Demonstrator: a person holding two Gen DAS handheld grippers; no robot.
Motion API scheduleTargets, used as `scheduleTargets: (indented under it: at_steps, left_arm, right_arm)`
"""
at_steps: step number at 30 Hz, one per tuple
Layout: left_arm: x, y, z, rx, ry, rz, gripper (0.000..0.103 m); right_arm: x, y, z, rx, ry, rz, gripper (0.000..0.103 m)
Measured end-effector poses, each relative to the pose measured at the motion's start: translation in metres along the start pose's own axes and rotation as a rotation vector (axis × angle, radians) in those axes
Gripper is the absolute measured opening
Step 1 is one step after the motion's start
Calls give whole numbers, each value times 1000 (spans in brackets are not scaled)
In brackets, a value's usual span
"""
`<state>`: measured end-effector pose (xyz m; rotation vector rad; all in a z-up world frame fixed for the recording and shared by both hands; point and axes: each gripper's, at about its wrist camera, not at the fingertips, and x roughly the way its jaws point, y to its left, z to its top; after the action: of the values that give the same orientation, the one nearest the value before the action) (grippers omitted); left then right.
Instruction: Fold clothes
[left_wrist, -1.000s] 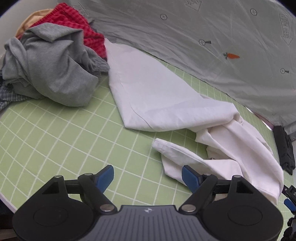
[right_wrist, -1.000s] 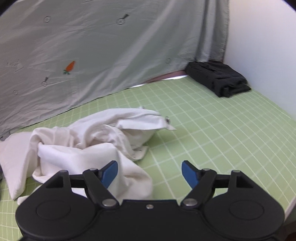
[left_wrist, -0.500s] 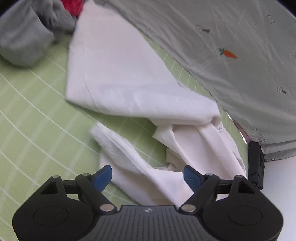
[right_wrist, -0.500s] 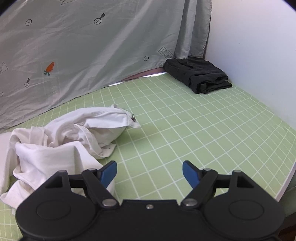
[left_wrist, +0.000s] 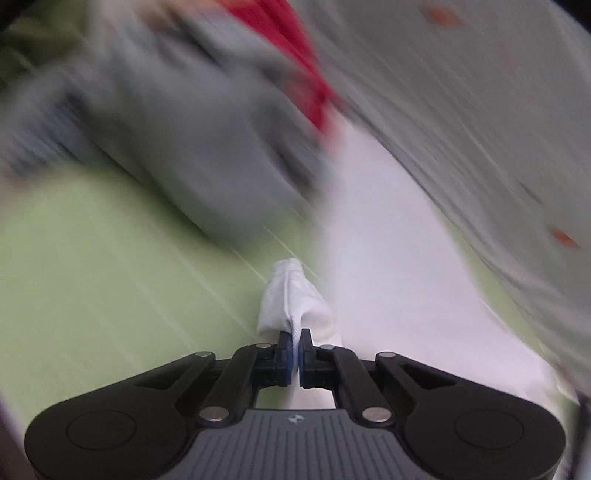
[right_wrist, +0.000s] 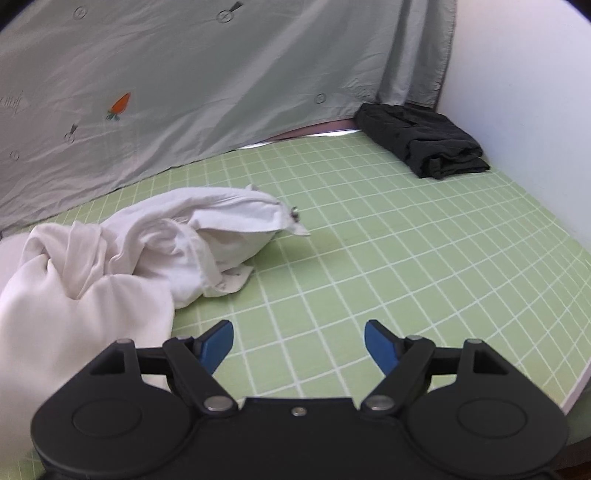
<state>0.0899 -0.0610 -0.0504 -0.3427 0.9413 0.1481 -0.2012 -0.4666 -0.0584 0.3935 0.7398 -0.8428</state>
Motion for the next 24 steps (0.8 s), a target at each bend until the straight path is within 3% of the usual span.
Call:
scheduleTargets:
  at_steps: [2,3,7,20,23,24]
  left_arm:
    - [2,33,19,-16,-62,133,4]
    - [2,46,26,-33,-65,153,4]
    - [6,71,30,-50,-41,139,6]
    - [30,78,7,-28,37,154,6]
    - [35,74,7,-34,39,159,5]
    - [36,73,6,-39,39,162,5]
  right_arm:
    - [3,8,-2,-17,9,11,79]
    - [5,12,-3,-28,15,16,79]
    - [17,29,-5,-55,46,41,79]
    - [97,71,27,-160,35,36,77]
    - [114,75,38,-175,30,47,67]
    - [116,75,40,-181,32,62,55]
